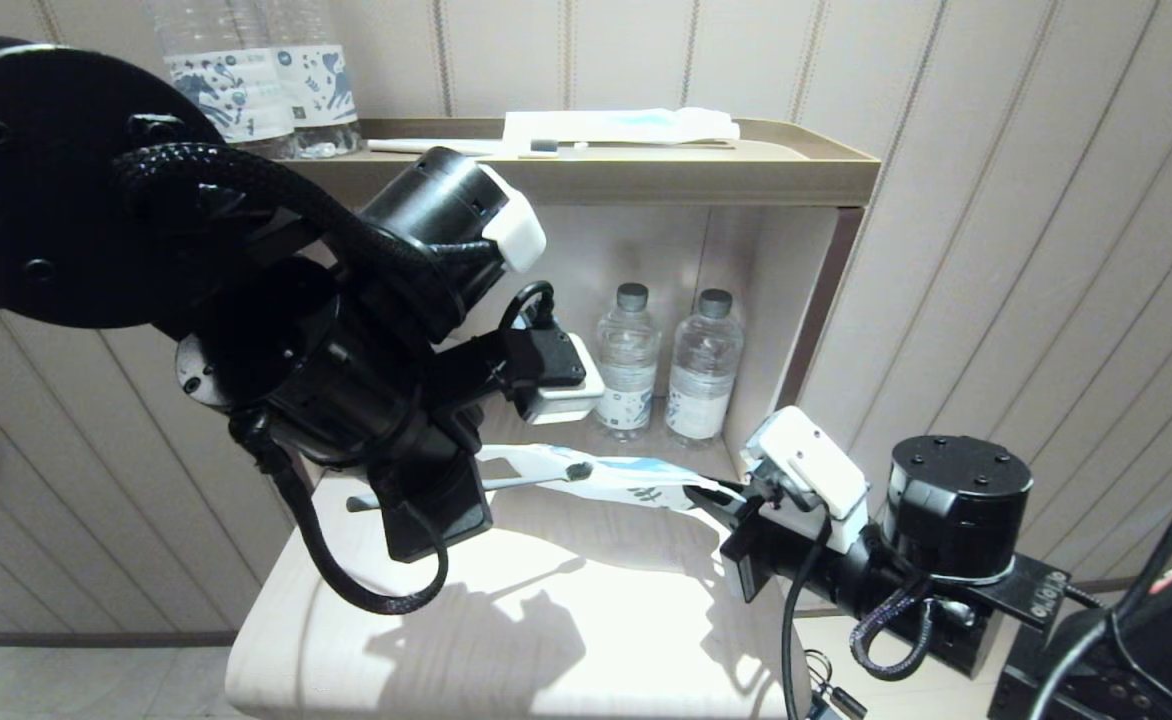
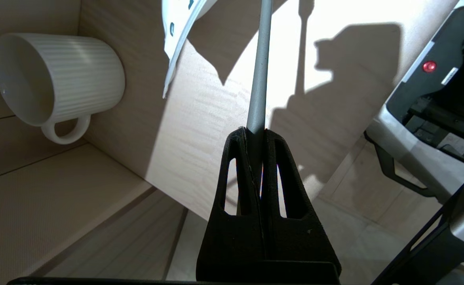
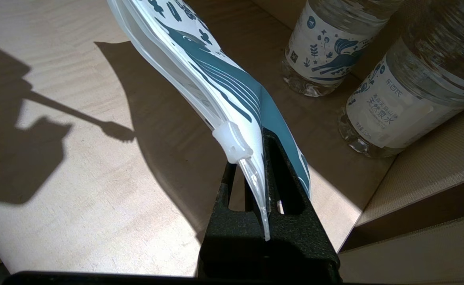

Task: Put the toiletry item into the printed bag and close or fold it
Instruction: Place the toothbrush in the storage bag

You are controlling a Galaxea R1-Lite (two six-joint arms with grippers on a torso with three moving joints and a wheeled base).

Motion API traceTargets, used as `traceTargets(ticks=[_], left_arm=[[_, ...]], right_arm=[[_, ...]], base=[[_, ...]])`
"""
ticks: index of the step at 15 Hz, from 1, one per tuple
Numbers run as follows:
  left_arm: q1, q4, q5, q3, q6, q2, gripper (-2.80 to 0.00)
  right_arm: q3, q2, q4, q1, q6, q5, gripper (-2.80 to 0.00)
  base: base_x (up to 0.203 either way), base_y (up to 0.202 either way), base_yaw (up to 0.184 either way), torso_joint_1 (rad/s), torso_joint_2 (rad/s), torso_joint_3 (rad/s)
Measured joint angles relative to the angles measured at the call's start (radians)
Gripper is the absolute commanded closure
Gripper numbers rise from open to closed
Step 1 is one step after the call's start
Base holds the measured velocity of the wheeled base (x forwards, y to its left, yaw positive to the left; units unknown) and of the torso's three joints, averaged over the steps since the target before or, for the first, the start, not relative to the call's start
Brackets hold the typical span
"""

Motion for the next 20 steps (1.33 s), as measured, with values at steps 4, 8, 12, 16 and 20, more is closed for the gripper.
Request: traceTargets(ticks=[4, 8, 12, 16, 20], left_arm=[[-0.003, -0.001, 0.003, 0.003, 0.002, 0.032, 0.0], [-0.004, 0.002, 0.007, -0.024, 0.002, 0.038, 0.0], [-0.003, 0.026, 0.007, -0.046, 0.003, 0.001, 0.0], [-0.003, 0.049, 0.01, -0.077, 0.021, 0.006, 0.0], [-0.004, 0.053, 0.012, -0.096, 0.029, 0.052, 0.0]], right_arm=[[0.003, 0.0, -0.001, 0.0, 0.0, 0.0, 0.0], [0.003, 0.0, -0.001, 0.0, -0.001, 0.0, 0.0], [0.003, 0.0, -0.001, 0.0, -0.001, 0.0, 0.0], [0.007, 0.003, -0.001, 0.0, -0.001, 0.0, 0.0], [0.01, 0.006, -0.001, 0.001, -0.001, 0.0, 0.0]], base=[[0.0, 0.0, 0.0, 0.0, 0.0, 0.0], [0.0, 0.0, 0.0, 0.0, 0.0, 0.0], [0.0, 0.0, 0.0, 0.0, 0.0, 0.0], [0.0, 0.0, 0.0, 0.0, 0.0, 0.0], [0.0, 0.0, 0.0, 0.0, 0.0, 0.0]])
